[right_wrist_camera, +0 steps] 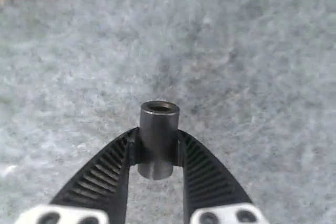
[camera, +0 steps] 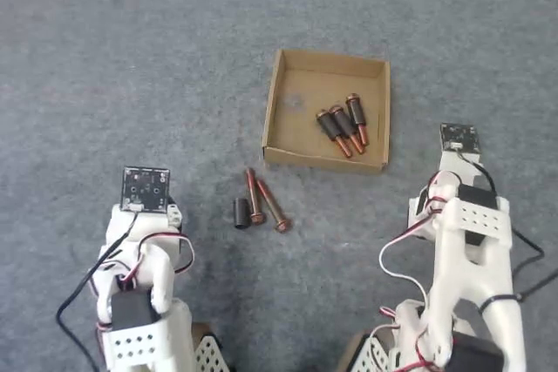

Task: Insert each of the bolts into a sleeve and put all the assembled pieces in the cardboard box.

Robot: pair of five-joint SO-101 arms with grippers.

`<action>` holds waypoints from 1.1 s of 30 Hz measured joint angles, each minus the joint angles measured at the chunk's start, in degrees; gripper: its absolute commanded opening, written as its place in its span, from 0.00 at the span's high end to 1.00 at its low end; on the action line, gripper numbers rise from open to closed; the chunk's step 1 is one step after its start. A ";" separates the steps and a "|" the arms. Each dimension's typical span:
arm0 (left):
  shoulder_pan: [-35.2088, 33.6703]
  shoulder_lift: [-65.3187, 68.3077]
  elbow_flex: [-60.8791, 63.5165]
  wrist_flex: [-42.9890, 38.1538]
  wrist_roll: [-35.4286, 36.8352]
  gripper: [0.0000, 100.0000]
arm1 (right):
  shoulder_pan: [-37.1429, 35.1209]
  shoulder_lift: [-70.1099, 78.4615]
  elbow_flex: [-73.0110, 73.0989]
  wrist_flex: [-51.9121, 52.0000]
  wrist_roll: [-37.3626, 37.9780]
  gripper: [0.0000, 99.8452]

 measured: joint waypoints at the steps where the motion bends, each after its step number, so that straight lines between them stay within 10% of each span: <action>1: 0.00 0.00 -0.79 0.18 0.00 0.99 | 0.00 0.35 0.00 -0.18 0.09 0.99; 13: 1.93 18.99 -22.77 6.59 0.00 0.99 | 0.00 0.44 0.00 -0.53 0.26 0.99; 22: 17.32 46.24 -37.10 10.02 -0.26 0.95 | 0.00 0.44 0.00 -0.62 0.26 0.99; 33: 35.78 68.66 -39.91 8.88 -24.79 0.81 | 0.00 0.44 0.97 -3.16 0.26 0.99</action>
